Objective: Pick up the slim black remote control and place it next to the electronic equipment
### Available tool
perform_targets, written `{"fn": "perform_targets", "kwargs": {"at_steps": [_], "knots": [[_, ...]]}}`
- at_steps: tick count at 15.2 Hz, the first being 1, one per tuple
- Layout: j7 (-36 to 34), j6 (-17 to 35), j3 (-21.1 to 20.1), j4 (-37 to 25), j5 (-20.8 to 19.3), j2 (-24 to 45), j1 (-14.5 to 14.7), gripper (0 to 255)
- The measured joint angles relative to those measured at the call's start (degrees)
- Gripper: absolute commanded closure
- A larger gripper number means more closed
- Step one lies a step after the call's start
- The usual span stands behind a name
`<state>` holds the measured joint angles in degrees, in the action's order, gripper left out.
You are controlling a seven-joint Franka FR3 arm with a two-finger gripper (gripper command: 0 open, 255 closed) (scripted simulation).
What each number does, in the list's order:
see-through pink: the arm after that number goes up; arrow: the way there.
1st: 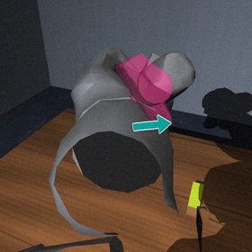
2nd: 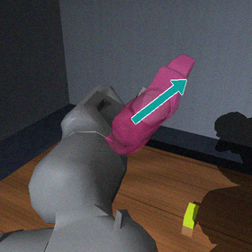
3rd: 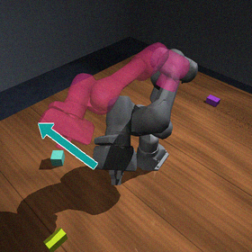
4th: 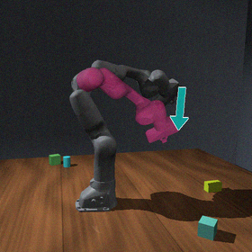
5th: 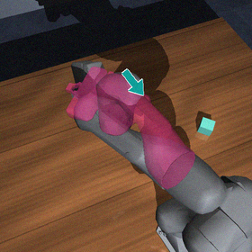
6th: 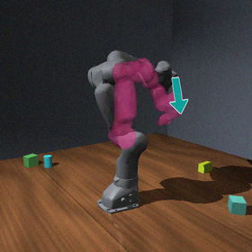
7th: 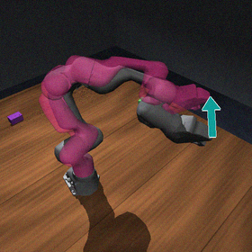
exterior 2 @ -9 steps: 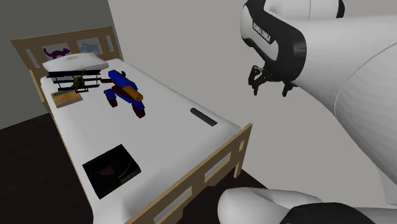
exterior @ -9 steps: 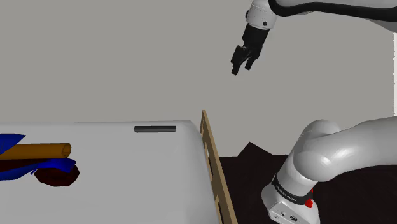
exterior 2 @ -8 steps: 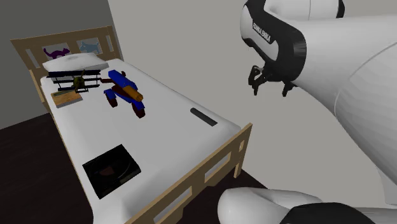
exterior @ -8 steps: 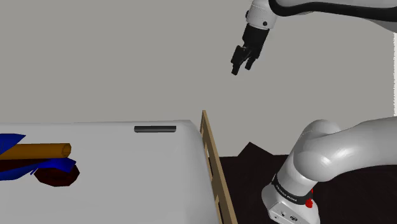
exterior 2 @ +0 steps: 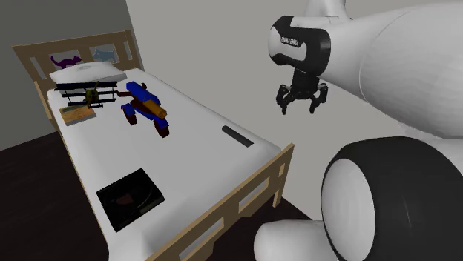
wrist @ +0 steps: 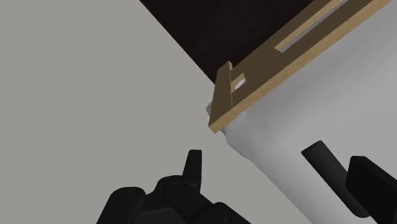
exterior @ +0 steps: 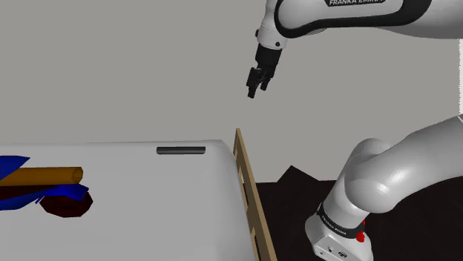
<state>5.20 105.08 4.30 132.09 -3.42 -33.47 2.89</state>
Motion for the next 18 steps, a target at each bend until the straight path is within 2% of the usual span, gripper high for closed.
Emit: {"fn": "perform_targets", "kwargs": {"at_steps": [11,18], "knots": [[11.60,11.20,0.10,-6.36,3.83,21.37,5.99,0],[18.17,14.84,-1.93,-13.12,6.34,34.34,9.00,0]]}}
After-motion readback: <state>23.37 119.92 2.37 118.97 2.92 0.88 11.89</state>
